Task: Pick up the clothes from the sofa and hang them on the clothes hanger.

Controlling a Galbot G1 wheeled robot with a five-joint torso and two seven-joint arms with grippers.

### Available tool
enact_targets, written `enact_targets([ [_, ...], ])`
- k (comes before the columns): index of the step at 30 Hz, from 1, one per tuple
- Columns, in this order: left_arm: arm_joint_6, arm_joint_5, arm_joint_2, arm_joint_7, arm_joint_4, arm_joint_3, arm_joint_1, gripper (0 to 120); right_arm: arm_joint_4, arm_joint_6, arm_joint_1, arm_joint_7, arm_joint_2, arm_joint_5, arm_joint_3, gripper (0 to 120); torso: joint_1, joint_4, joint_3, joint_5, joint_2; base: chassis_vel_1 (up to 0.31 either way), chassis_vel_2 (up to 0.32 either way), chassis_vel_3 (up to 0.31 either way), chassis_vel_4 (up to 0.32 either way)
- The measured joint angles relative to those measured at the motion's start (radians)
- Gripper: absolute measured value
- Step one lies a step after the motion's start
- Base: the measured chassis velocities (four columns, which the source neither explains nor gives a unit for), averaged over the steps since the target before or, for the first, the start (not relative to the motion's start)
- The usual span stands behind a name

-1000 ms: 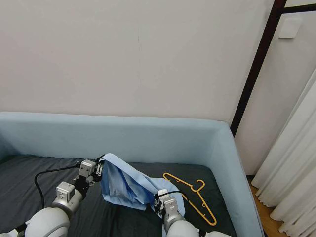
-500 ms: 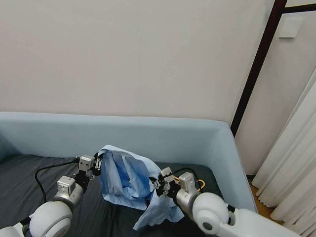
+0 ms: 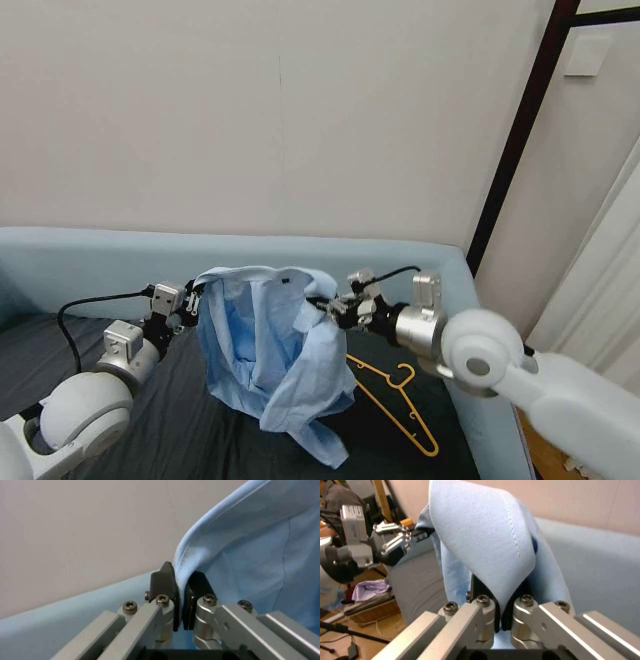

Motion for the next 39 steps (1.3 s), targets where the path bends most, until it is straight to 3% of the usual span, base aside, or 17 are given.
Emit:
enact_targets([
  [4,0.022,-0.047,0.001,-0.018,0.013,0.041,-0.131,0,-0.086,0.006,0.132,0.000,0.054,0.004,-0.054,0,0.000,0.0000,0.000,-0.0001,0.000,0.000,0.000,0.000,0.000],
  [8,0.050,-0.115,0.006,-0.028,0.050,0.117,-0.336,0,-0.219,0.036,0.288,-0.018,0.111,0.002,-0.114,0,0.000,0.0001,0.000,-0.0001,0.000,0.000,0.000,0.000,0.000],
  [9,0.050,-0.115,0.006,-0.028,0.050,0.117,-0.336,0,-0.219,0.036,0.288,-0.018,0.111,0.002,-0.114,0,0.000,0.0001,0.000,-0.0001,0.000,0.000,0.000,0.000,0.000],
  [11,0.070,-0.160,0.000,-0.038,0.072,0.178,-0.471,0,-0.273,0.053,0.346,-0.040,0.130,0.003,-0.138,0,0.000,0.0000,0.000,0.0000,0.000,0.000,0.000,0.000,0.000],
  [14,0.086,-0.190,-0.005,-0.052,0.074,0.215,-0.557,0,-0.296,0.070,0.380,-0.055,0.140,0.011,-0.152,0,0.000,-0.0005,0.000,0.0001,0.000,0.000,0.000,0.000,0.000],
  [18,0.095,-0.207,0.038,-0.061,0.021,0.151,-0.556,0,-0.284,0.086,0.405,-0.094,0.130,0.024,-0.166,0,0.000,-0.0006,0.000,-0.0003,0.000,0.000,0.000,0.000,0.000],
  [20,0.094,-0.207,0.101,-0.084,-0.051,0.071,-0.479,0,-0.255,0.088,0.406,-0.117,0.108,0.027,-0.172,0,0.000,0.0005,0.000,0.0013,0.000,0.000,0.000,0.000,0.000],
  [22,0.098,-0.229,0.160,-0.138,-0.139,0.041,-0.401,0,-0.203,0.088,0.393,-0.139,0.063,0.037,-0.166,0,0.000,0.0017,0.000,-0.0006,0.000,0.000,0.000,0.000,0.000],
  [24,0.108,-0.242,0.169,-0.159,-0.170,0.035,-0.391,0,-0.173,0.088,0.384,-0.151,0.030,0.044,-0.157,0,0.000,0.0015,0.000,-0.0004,0.000,0.000,0.000,0.000,0.000],
  [27,0.136,-0.268,0.198,-0.200,-0.253,0.023,-0.377,0,-0.099,0.087,0.357,-0.182,-0.051,0.063,-0.118,0,0.000,-0.0009,0.000,0.0003,0.000,0.000,0.000,0.000,0.000],
  [32,0.190,-0.358,0.261,-0.255,-0.354,0.004,-0.380,0,-0.013,0.074,0.294,-0.206,-0.159,0.127,-0.019,0,0.000,-0.0008,0.000,0.0005,0.000,0.000,0.000,0.000,0.000],
  [36,0.243,-0.445,0.310,-0.303,-0.408,-0.012,-0.417,0,0.031,0.060,0.248,-0.217,-0.206,0.195,0.044,0,0.000,0.0001,0.000,0.0005,0.000,0.000,0.000,0.000,0.000],
  [39,0.266,-0.465,0.307,-0.317,-0.412,-0.010,-0.423,0,0.043,0.055,0.215,-0.228,-0.212,0.205,0.065,0,0.000,0.0001,0.000,0.0005,0.000,0.000,0.000,0.000,0.000],
])
